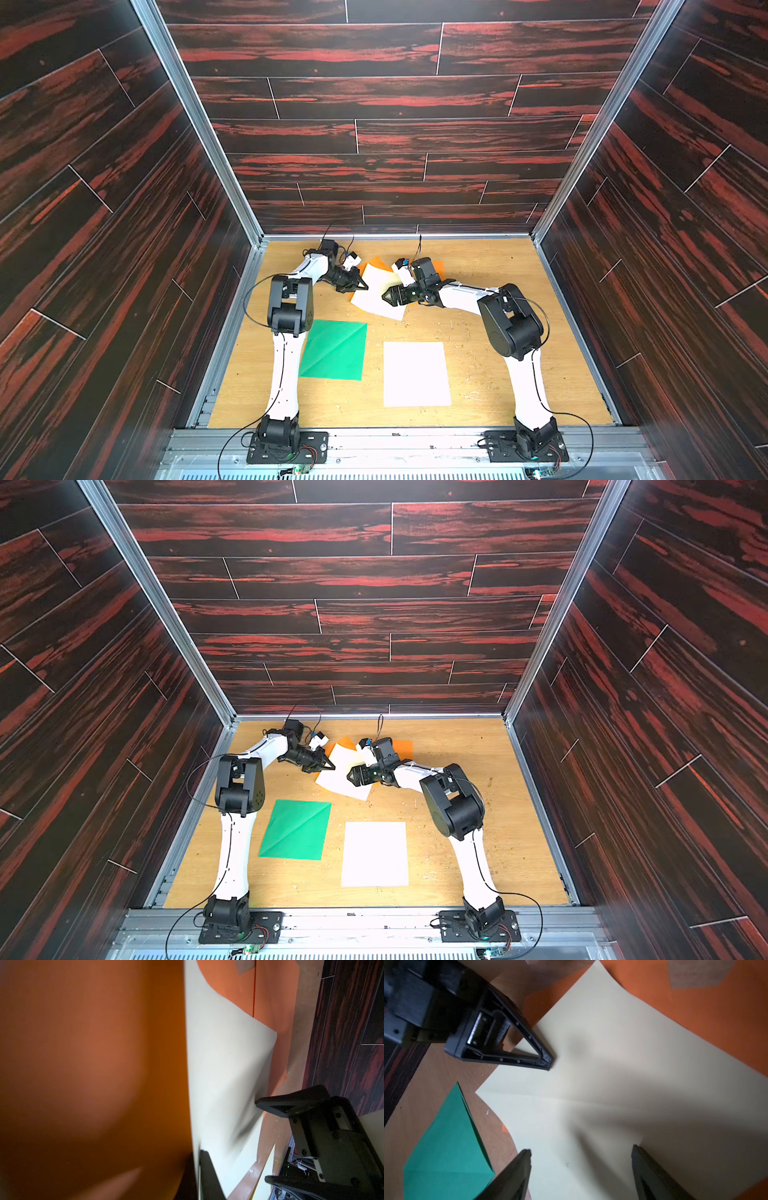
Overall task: Sort the scattered colored papers by color
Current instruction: Pick up the colored paper from the center of the board.
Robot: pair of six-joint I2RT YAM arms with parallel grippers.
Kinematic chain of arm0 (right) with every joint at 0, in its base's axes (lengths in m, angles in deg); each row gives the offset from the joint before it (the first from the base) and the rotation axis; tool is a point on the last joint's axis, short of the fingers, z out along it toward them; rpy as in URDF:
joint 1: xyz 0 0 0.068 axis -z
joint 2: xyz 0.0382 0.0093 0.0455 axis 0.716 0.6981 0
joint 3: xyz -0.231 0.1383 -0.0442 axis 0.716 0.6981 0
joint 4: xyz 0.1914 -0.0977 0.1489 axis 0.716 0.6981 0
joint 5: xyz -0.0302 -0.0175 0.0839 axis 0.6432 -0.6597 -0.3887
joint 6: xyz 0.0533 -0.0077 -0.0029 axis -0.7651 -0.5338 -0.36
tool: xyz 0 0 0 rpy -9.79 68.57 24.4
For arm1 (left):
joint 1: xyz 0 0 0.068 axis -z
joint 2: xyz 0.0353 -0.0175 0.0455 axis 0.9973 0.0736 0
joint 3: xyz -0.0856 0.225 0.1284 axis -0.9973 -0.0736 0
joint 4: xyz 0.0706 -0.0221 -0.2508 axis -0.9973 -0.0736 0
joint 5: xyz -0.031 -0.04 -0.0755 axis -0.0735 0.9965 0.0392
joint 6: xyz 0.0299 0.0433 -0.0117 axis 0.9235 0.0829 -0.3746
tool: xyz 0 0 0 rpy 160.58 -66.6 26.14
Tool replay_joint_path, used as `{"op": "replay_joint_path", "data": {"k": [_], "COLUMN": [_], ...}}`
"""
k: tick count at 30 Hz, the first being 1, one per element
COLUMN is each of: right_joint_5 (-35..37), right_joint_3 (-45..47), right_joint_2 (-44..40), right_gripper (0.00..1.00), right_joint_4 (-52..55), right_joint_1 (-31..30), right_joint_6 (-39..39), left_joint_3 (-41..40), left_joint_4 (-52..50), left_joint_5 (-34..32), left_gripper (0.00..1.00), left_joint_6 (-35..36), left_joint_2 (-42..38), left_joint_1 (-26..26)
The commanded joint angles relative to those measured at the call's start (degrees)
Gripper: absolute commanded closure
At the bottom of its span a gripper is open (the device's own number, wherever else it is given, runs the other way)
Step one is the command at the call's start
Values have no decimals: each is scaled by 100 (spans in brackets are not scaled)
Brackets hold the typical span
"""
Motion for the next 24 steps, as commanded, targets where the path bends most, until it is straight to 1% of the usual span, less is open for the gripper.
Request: {"op": "replay_joint_path", "data": {"k": [1, 8, 10, 12, 13, 14, 17, 20, 24], "right_joint_5": [78, 86, 91, 138, 166, 207, 357, 503, 686], "right_joint_3": [198, 278, 421, 622, 722, 810, 1116, 1415, 1718], "right_joint_2": [559, 489, 269, -74, -286, -507, -1191, -1832, -2575], "right_gripper": [20, 20, 19, 19, 19, 19, 18, 17, 17], "right_joint_4": [1124, 1014, 796, 532, 406, 289, -33, -256, -312], "right_joint_1": [-65, -75, -82, -101, -105, -108, -117, -135, -148], "right_joint_6": [-54, -73, -102, -133, -144, -154, -190, -230, -288], "left_joint_3": [81, -235, -532, -984, -1248, -1484, -1974, -2199, -2239], "left_joint_4": [-493, -183, 238, 962, 1575, 2062, 3115, 3740, 4023], "left_joint_5": [-306, -339, -331, -357, -397, -370, -199, -185, -285], "left_gripper": [100, 100, 100, 100, 100, 100, 100, 100, 100], "left_joint_6": [303, 77, -183, -615, -949, -1255, -1973, -2386, -2691], "left_joint_2": [10, -230, -432, -728, -881, -1074, -1477, -1871, -2308], "left_joint_1": [92, 114, 114, 114, 114, 115, 137, 208, 329]}}
